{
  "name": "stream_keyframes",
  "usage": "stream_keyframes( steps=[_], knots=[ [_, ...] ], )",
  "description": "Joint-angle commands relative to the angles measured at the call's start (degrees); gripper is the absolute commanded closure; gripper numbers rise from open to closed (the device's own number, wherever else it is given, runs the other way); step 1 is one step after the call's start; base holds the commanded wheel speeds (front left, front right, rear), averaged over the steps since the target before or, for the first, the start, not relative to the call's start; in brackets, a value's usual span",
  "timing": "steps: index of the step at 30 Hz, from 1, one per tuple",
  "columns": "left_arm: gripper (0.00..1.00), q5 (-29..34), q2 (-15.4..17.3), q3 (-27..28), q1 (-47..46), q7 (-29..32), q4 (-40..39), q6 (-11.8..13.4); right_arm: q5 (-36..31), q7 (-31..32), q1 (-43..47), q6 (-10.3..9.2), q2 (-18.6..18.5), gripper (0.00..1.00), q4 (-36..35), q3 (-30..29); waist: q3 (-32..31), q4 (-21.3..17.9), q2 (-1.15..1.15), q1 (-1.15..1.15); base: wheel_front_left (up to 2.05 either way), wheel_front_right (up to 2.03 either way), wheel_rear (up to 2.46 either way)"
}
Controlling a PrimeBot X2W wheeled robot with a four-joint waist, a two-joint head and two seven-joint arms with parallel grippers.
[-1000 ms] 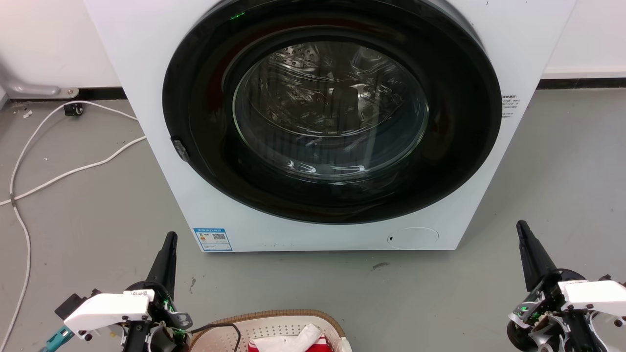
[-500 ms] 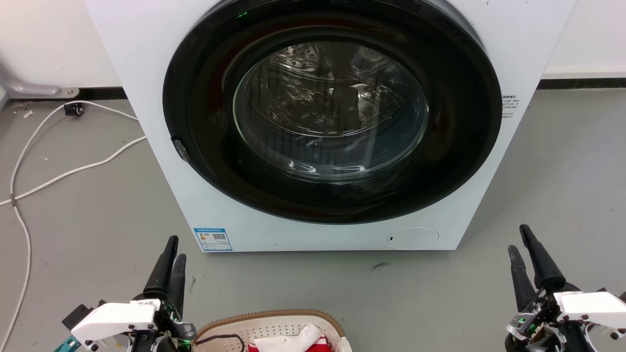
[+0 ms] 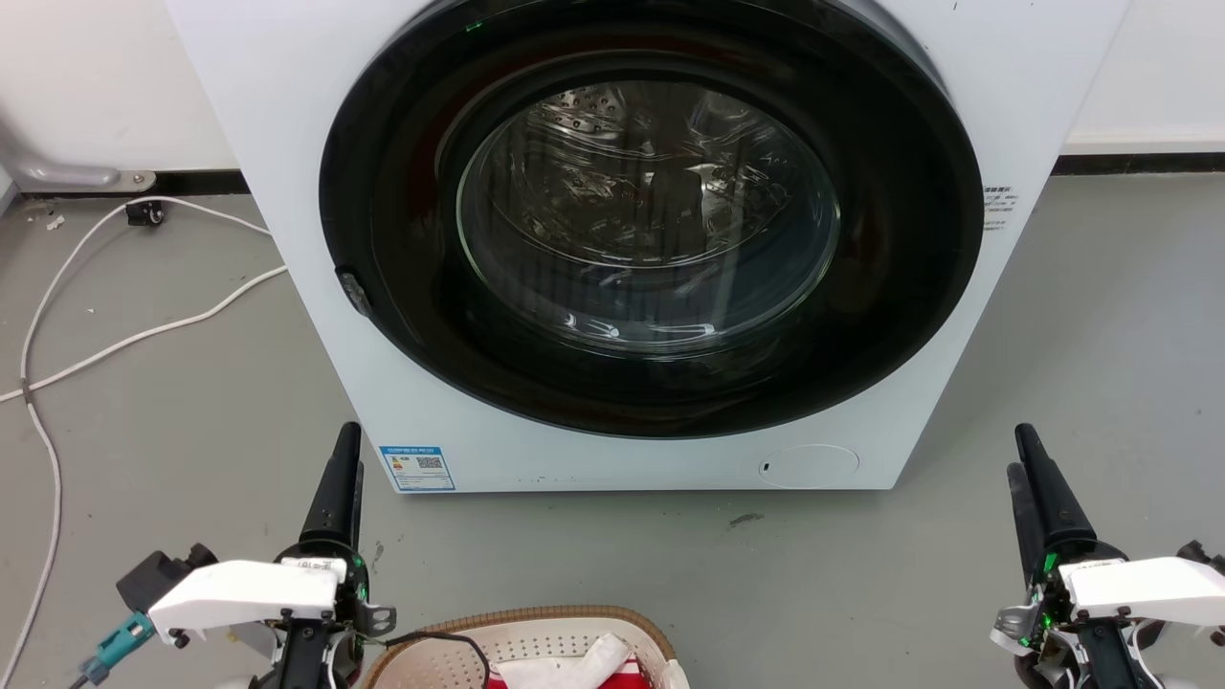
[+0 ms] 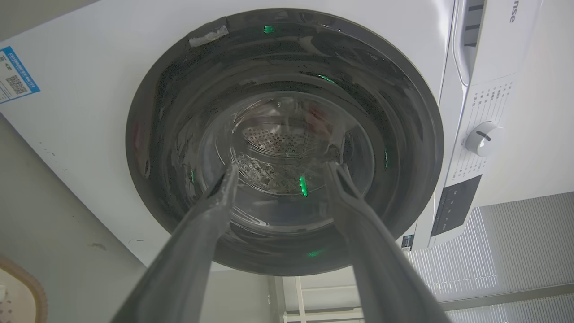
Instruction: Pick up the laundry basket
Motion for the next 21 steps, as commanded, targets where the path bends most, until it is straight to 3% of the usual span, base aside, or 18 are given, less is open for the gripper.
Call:
stream_keyframes(
  steps=[1,21],
  knots=[
    [0.0,2.6,0.3,-0.1,-1.9,-0.6,-1.7,-0.1,-2.8,-0.6,-1.3,0.02,-0.1,0.0,-1.6,0.0,0.0,0.0,0.0,0.0,0.0,0.0,0.0],
    [0.0,29.4,0.0,-2.3,-2.4,-4.9,-4.9,-0.1,-30.9,-4.9,-0.2,0.02,0.0,0.0,-6.0,1.3,-0.2,0.2,0.0,0.0,0.0,0.0,0.0]
  ],
)
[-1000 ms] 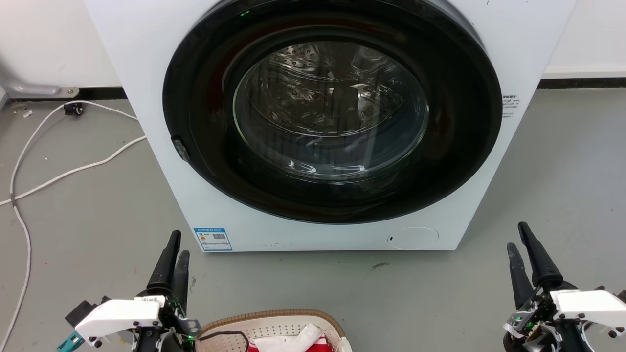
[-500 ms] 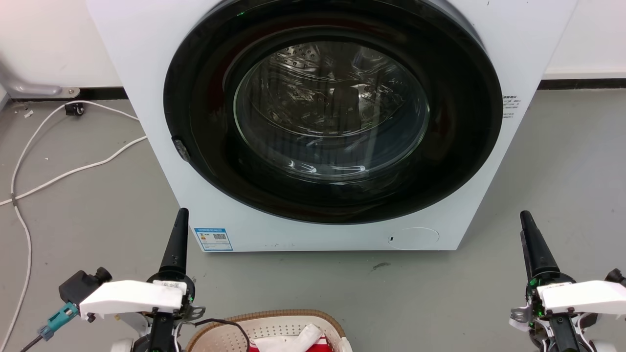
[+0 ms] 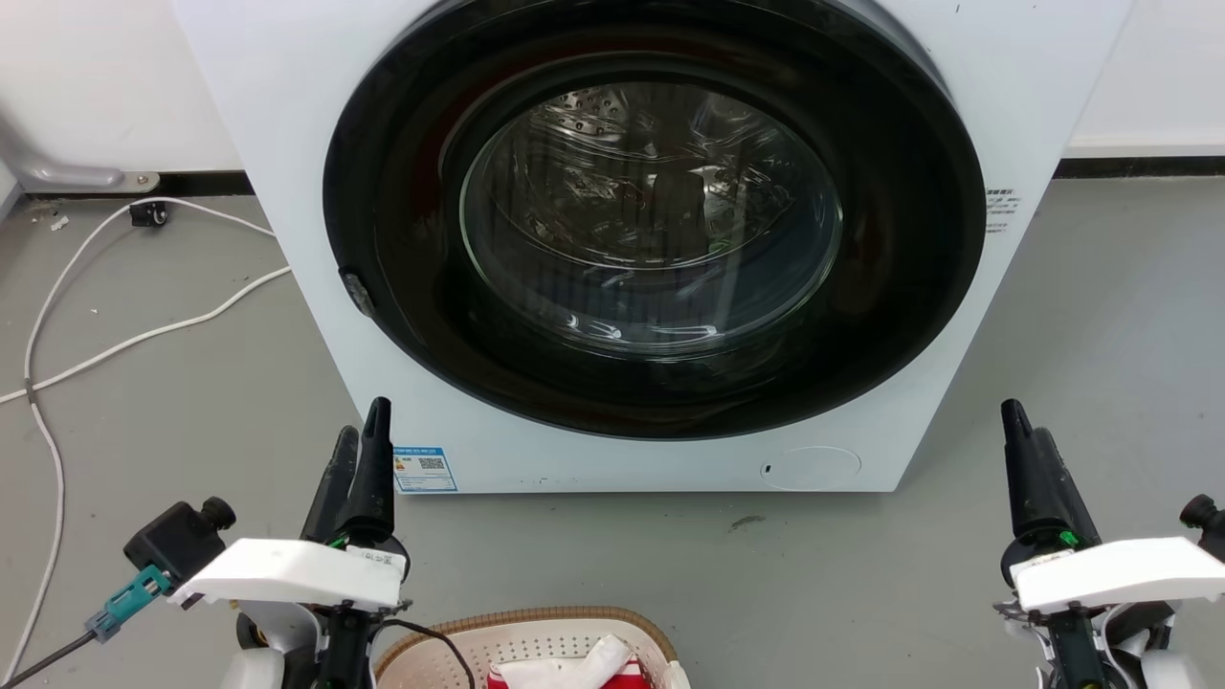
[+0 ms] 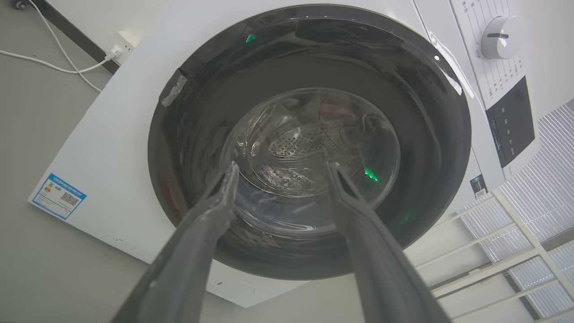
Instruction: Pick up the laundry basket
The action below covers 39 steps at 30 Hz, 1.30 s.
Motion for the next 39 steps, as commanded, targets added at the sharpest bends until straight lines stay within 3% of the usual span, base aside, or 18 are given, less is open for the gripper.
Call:
stream_keyframes(
  steps=[1,20,39],
  knots=[
    [0.0,2.7,0.2,-0.1,-1.8,-0.7,-1.2,-0.1,-3.0,-0.6,-0.2,0.02,0.0,0.0,-1.2,0.3,0.0,0.0,0.0,-0.01,0.0,0.0,0.0],
    [0.0,20.9,0.4,-1.6,-1.8,-4.0,0.5,0.4,-23.4,-4.0,0.7,0.02,0.1,0.0,-1.4,0.8,-0.2,0.1,0.0,-0.01,0.0,0.0,0.0],
    [0.0,33.2,1.2,-3.1,-2.4,-6.8,3.1,1.8,-37.2,-3.9,1.3,0.02,0.2,0.0,-1.0,0.3,-0.5,0.4,0.0,-0.01,0.0,0.0,0.0]
  ],
)
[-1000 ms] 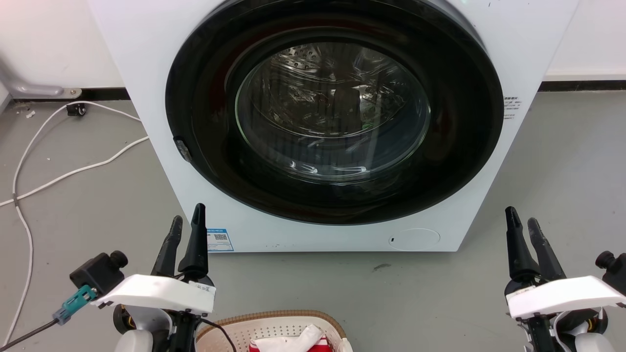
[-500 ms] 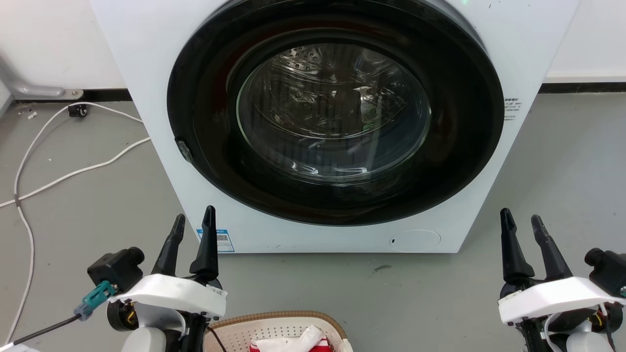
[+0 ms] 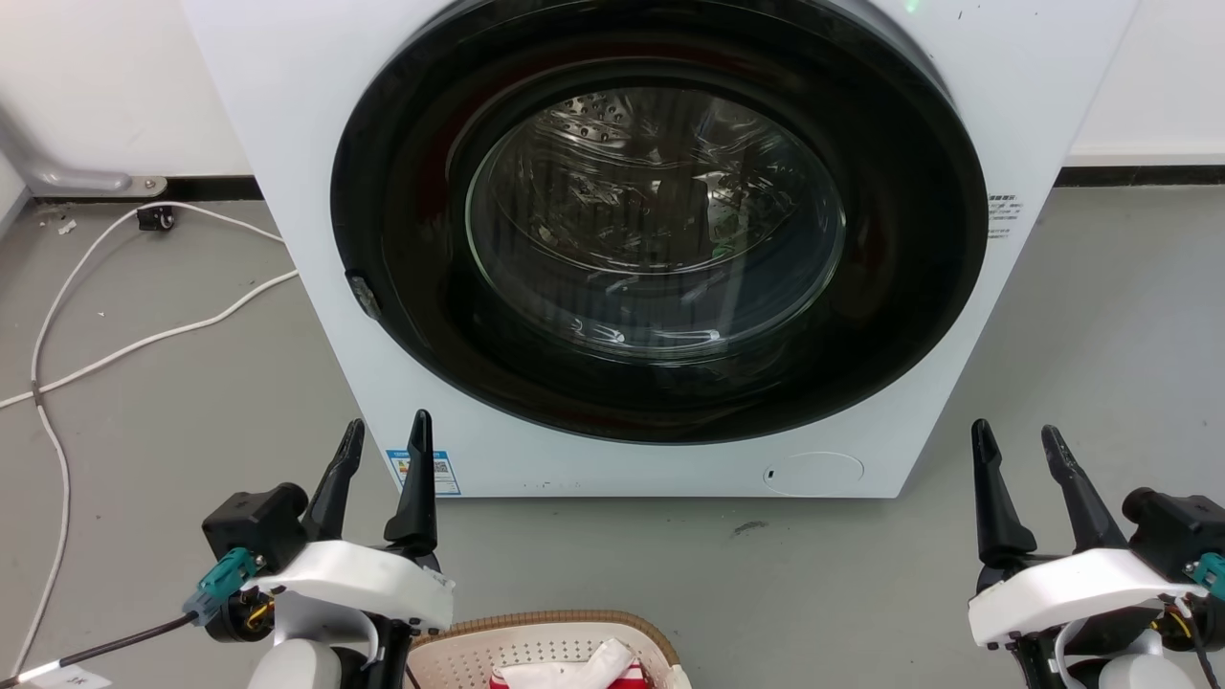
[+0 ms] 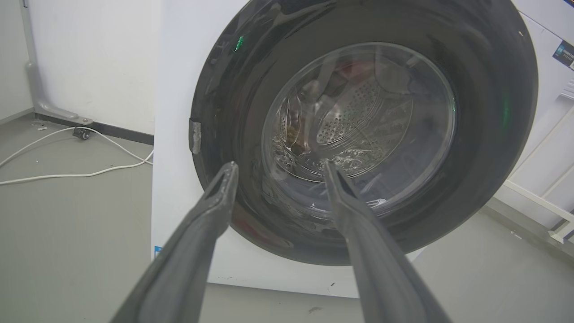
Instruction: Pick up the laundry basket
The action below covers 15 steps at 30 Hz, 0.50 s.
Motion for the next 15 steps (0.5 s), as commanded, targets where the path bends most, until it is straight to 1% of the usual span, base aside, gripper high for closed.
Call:
stream_keyframes(
  steps=[1,15],
  knots=[
    [0.0,1.9,0.4,-0.2,-1.4,-0.6,0.0,0.1,-2.2,0.0,0.2,0.0,0.1,0.0,-0.3,-0.1,0.0,0.0,0.0,0.0,0.0,0.0,0.0],
    [0.0,8.8,0.6,-0.6,-1.7,-2.4,1.3,0.8,-9.4,-0.4,0.3,0.0,0.2,0.0,0.1,-0.3,0.1,0.2,0.0,0.0,0.0,0.0,0.0]
  ],
)
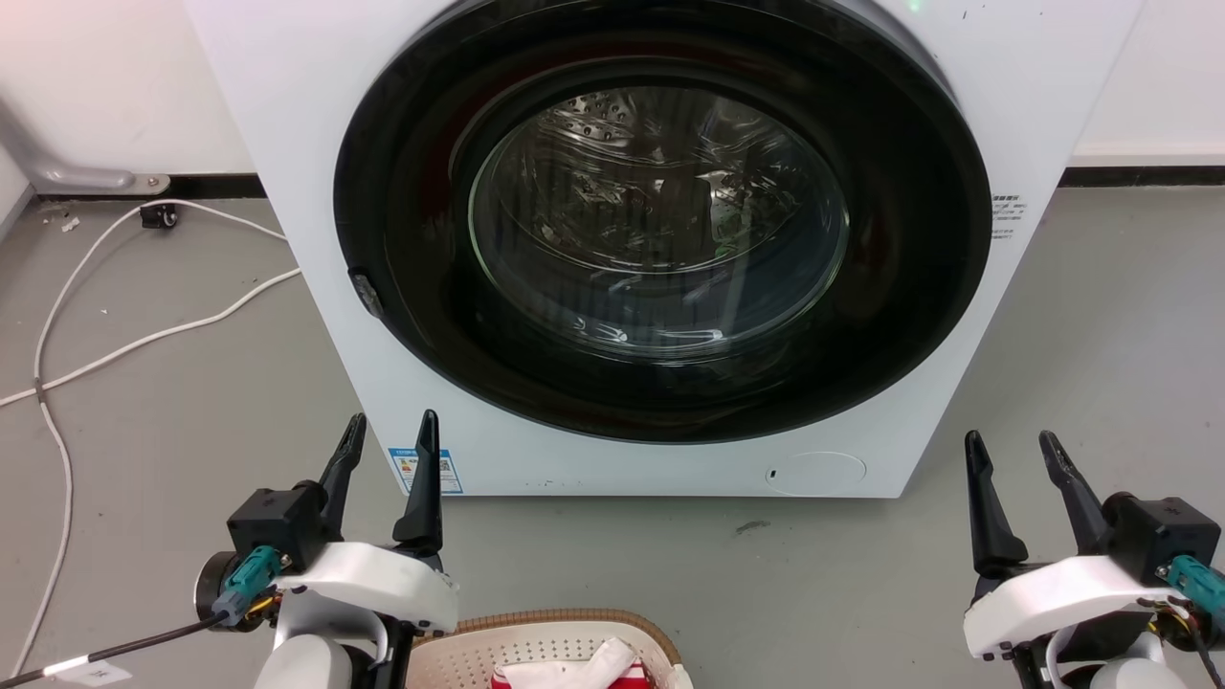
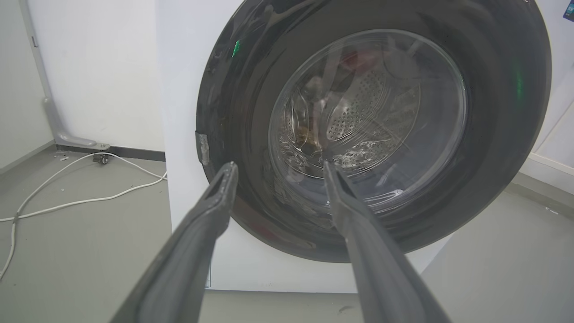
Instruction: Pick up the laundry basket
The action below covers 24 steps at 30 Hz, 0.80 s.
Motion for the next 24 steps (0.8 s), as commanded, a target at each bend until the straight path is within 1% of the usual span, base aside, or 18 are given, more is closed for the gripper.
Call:
stream_keyframes(
  steps=[1,11,24],
  knots=[
    [0.0,1.8,0.3,-0.1,-1.1,-0.6,0.0,0.3,-1.8,-0.5,-0.2,-0.01,0.2,0.0,-0.2,-0.1,0.0,0.0,0.0,0.0,0.0,0.0,0.0],
    [0.0,5.2,0.0,0.0,-0.7,-1.6,0.4,0.9,-5.3,-1.2,0.1,-0.02,0.2,0.0,0.1,0.5,0.4,0.7,0.0,0.0,0.0,0.0,0.0],
    [0.0,10.0,-0.5,0.4,0.4,-3.0,0.8,1.9,-10.2,-2.1,-0.2,-0.02,0.3,0.0,1.0,2.3,1.8,2.7,0.0,0.0,0.0,0.0,0.0]
  ],
)
